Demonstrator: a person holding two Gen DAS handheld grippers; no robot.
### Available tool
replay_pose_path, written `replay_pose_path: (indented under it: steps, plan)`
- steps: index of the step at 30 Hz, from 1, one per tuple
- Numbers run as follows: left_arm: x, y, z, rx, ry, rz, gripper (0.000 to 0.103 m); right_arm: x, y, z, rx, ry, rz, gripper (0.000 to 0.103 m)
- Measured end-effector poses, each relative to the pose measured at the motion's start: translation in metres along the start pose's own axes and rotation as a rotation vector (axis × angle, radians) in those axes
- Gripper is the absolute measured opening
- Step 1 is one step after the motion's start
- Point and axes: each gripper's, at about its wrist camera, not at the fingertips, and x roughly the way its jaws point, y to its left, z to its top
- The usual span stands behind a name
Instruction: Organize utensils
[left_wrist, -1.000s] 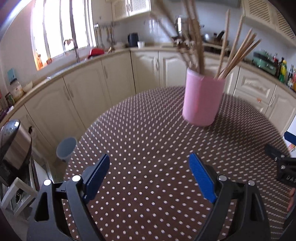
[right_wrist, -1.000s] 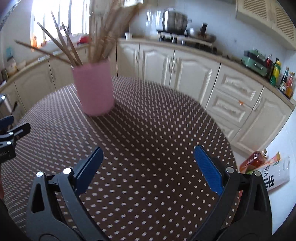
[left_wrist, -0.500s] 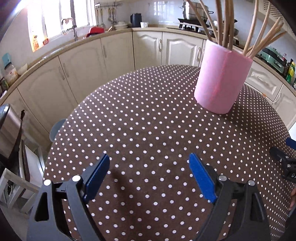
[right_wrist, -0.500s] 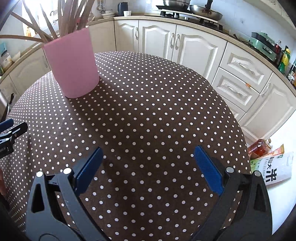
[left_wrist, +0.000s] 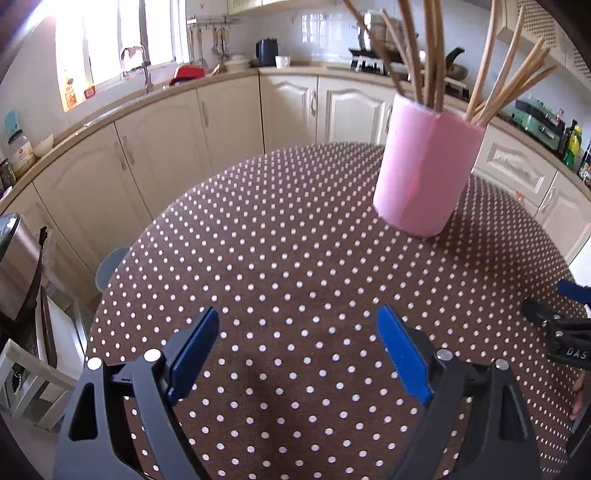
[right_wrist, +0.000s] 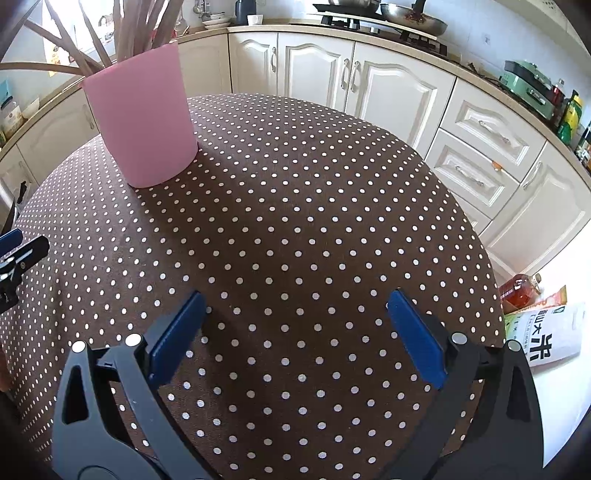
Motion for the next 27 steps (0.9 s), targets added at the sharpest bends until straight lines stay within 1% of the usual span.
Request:
replay_pose_path:
  steps: [4,5,17,27]
  plan:
    - [-0.013,-0.002,0.0,-0.001,-0.056,-0.007,0.086,0.002,-0.004,0.001,0.006,0.003,0.005,0.097]
    - [-0.013,-0.002,0.0,0.001,-0.058,-0.01,0.086,0.002,-0.005,0.001,0.005,0.003,0.005,0.097]
    - [-0.015,-0.01,-0.003,0.012,-0.054,0.006,0.086,0.003,-0.005,0.0,0.007,0.004,0.007,0.097]
    - [-0.014,-0.006,-0.002,0.014,-0.056,0.009,0.086,0.002,-0.005,0.001,0.007,0.004,0.007,0.097]
